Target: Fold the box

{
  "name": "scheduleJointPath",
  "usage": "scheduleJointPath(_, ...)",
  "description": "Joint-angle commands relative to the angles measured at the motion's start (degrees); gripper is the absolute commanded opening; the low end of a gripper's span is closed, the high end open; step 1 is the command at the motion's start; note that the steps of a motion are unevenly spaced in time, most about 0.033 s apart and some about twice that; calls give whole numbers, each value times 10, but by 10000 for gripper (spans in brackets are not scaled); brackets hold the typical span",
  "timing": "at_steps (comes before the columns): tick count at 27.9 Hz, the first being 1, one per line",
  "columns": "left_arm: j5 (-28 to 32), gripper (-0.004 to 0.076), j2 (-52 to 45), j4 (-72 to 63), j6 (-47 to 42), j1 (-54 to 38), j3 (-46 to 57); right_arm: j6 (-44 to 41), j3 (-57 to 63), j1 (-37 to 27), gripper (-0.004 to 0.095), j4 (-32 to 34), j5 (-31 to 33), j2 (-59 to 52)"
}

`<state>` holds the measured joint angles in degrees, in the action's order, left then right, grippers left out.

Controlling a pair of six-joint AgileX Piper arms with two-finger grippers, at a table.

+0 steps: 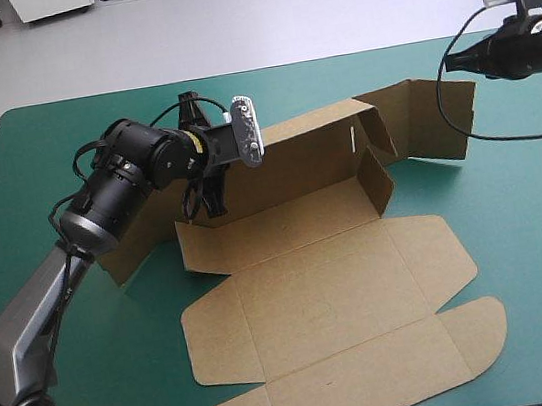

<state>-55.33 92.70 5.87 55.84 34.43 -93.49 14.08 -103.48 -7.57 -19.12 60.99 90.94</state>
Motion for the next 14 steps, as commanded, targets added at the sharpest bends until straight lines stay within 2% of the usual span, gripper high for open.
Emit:
scheduleJointPath(1,7,-10,-17,-40,-23,20,12,11,-86,-6,-20,-20,19,41)
scheduleJointPath(9,61,-10,-17,65,-144,71,41,12,-193,-6,-20,-34,21,153)
scheduleJointPath(14,57,-10,-17,85,-181,91,42,23,-242,-10,-20,-34,9,211)
